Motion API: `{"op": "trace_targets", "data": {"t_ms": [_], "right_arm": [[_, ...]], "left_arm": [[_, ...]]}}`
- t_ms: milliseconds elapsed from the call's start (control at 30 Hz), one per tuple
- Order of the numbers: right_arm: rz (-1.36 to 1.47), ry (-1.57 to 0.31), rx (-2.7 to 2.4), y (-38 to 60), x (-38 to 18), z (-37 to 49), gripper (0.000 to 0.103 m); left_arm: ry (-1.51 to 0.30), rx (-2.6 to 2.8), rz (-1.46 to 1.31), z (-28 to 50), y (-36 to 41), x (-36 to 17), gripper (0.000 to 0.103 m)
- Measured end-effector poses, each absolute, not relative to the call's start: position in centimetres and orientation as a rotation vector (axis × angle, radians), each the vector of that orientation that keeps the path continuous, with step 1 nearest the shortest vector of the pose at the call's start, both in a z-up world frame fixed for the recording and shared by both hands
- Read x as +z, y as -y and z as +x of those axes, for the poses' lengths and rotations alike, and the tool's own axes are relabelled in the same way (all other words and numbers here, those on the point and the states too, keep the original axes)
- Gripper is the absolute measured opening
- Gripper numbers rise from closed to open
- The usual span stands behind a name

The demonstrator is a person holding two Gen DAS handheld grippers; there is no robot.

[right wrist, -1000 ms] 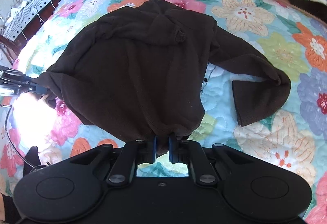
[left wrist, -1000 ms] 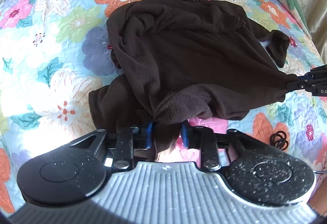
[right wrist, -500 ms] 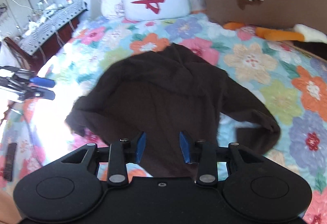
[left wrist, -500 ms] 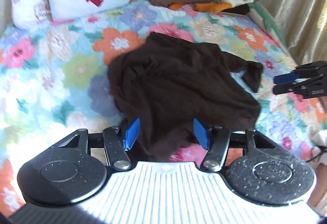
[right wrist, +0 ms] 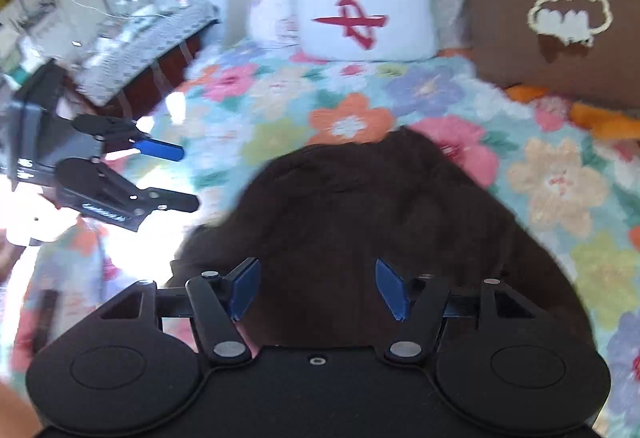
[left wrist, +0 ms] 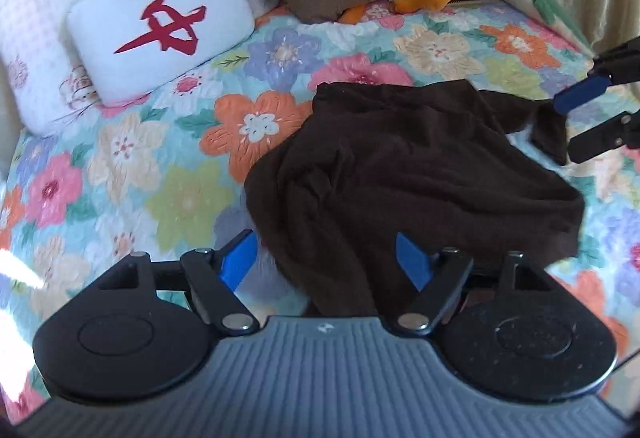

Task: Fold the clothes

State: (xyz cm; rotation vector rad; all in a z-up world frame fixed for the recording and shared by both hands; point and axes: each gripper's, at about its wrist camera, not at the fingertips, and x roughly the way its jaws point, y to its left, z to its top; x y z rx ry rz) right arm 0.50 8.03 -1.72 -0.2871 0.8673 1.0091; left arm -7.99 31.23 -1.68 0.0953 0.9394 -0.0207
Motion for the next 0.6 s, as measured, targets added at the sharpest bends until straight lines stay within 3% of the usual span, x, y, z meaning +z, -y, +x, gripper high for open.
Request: {"op": "trace_targets", "data": {"t_ms": [467,500,533,600], "right_arm": [[-0.671,-0.742,0.854,-16.3,-13.1,6.8,0.069],[-0.693,-0.736,0.852,-16.8,-13.7,7.1,0.061],[-0.704,-0.722,0.846,-17.3,-13.9,7.4,0.035],[-0.694,-0.696,0.84,-17.9,-13.8,7.8,0.016]], "left_arm": [[-0.819,-0.051,0.153,-0.3,-32.7,-8.1,0.076],[-0.808,-0.048,0.161,-0.3,-32.6,-8.3,0.076],[-0.795,-0.053,0.168,-0.2,-32.5,-8.4,0.076],[-0.77,-0.064,0.184,-0.2,-32.3,-8.4,0.076]]}}
